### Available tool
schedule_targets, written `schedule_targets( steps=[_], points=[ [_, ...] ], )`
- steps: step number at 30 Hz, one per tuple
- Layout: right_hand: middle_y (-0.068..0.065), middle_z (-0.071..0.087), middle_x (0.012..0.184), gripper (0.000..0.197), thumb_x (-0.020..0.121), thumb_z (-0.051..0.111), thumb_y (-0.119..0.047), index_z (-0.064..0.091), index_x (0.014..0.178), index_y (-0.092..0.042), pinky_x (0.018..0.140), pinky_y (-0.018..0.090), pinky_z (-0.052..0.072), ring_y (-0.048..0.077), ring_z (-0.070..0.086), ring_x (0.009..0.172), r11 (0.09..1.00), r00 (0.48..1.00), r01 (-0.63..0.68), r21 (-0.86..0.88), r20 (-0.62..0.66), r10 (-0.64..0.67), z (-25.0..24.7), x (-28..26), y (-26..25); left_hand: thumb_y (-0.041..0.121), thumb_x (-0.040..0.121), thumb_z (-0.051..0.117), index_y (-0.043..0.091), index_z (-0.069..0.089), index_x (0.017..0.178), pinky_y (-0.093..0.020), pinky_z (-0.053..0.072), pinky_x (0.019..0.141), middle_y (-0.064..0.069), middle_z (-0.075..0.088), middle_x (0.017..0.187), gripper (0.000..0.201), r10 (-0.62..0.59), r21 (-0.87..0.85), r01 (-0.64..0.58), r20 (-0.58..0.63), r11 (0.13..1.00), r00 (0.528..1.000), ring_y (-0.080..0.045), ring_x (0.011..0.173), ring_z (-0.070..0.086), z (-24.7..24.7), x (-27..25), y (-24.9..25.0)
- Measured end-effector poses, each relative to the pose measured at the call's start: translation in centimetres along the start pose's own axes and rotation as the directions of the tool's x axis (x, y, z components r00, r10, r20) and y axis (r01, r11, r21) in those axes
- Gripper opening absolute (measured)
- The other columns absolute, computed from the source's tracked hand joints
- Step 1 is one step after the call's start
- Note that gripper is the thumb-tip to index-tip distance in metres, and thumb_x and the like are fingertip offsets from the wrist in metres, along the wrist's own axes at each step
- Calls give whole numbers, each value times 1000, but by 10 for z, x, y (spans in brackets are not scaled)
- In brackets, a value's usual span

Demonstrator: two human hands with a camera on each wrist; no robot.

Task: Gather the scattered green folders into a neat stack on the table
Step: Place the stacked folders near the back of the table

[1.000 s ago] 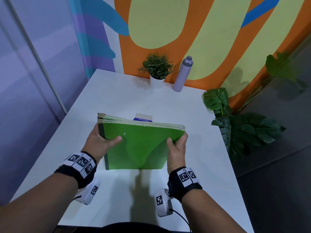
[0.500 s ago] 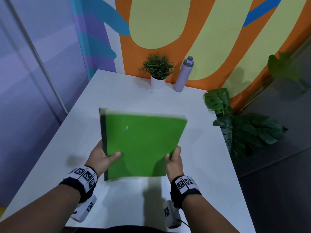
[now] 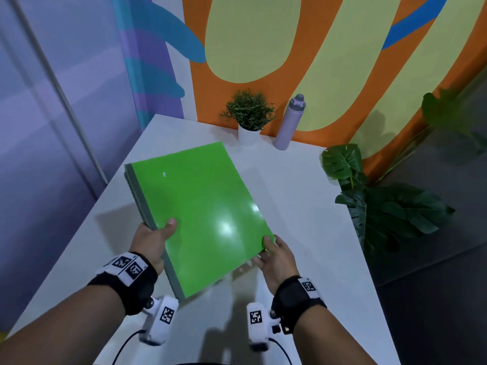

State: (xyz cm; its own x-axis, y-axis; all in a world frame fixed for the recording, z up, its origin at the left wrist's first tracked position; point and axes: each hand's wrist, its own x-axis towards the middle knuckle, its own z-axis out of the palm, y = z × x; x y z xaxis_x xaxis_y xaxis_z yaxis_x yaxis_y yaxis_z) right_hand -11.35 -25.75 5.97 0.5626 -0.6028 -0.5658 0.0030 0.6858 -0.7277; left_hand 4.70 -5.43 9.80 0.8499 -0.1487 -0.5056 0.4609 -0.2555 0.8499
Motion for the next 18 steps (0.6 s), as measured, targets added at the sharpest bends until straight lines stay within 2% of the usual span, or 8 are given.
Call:
schedule_targets(
  steps=[1,3,5,7,9,13,16,18],
  points=[
    [18,59,108,79,68,82,-29,41,130,-3,56,32,56,26,63,75,997,998,-51,54,46,49,3,-4,0,49,82,64,5,38,132,-35,46,65,-18,54,101,72,-36,11,36,8,999,999,-32,88,57,1,1,-4],
    [19,67,111,45,89,62,-22,46,126,-3,59,36,59,29,71,79,985,978,-152,86,159,137,7,-11,4,53,82,61,5,33,139,-28,35,49,-16,53,84,80,-82,31,81,27,996,996,-25,61,52,4,1,-12],
    [21,67,115,37,93,53,-21,50,127,-6,69,44,60,32,71,89,972,947,-227,64,245,206,7,-16,9,59,79,61,3,34,137,-28,36,47,-5,41,69,85,-103,44,100,80,994,991,-19,49,40,10,2,-15],
    [23,66,116,40,92,54,-19,50,128,-5,74,47,59,35,70,93,967,941,-243,79,260,215,5,-14,10,66,74,60,4,35,136,-38,51,75,-6,55,100,91,-103,-7,105,160,994,982,-28,85,60,16,7,-15],
    [24,68,112,40,91,54,-17,50,128,-2,71,48,59,36,70,91,965,961,-215,147,208,183,0,-9,9,56,86,50,5,31,142,-42,43,98,-6,46,130,78,-96,-95,122,244,988,965,-28,124,46,21,11,-15],
    [24,67,112,58,81,65,-19,46,133,-3,62,44,60,36,70,89,953,987,-159,259,54,150,-5,7,9,50,91,46,16,25,147,-46,33,111,-7,39,148,69,-3,228,-61,271,972,963,-27,136,38,14,21,-26],
    [24,48,138,97,57,84,-26,37,140,-10,65,44,60,37,60,108,931,986,-128,341,-57,157,6,28,6,41,91,53,11,19,150,-35,25,114,-13,23,157,74,27,612,-172,239,772,971,-27,143,27,0,36,-47],
    [21,38,146,77,76,74,-21,35,142,-11,64,41,60,36,55,113,906,982,-79,416,-122,141,19,45,-1,45,89,53,11,11,151,-33,18,117,-13,12,160,82,-30,837,-197,247,511,969,-27,148,13,-8,46,-65]
  ],
)
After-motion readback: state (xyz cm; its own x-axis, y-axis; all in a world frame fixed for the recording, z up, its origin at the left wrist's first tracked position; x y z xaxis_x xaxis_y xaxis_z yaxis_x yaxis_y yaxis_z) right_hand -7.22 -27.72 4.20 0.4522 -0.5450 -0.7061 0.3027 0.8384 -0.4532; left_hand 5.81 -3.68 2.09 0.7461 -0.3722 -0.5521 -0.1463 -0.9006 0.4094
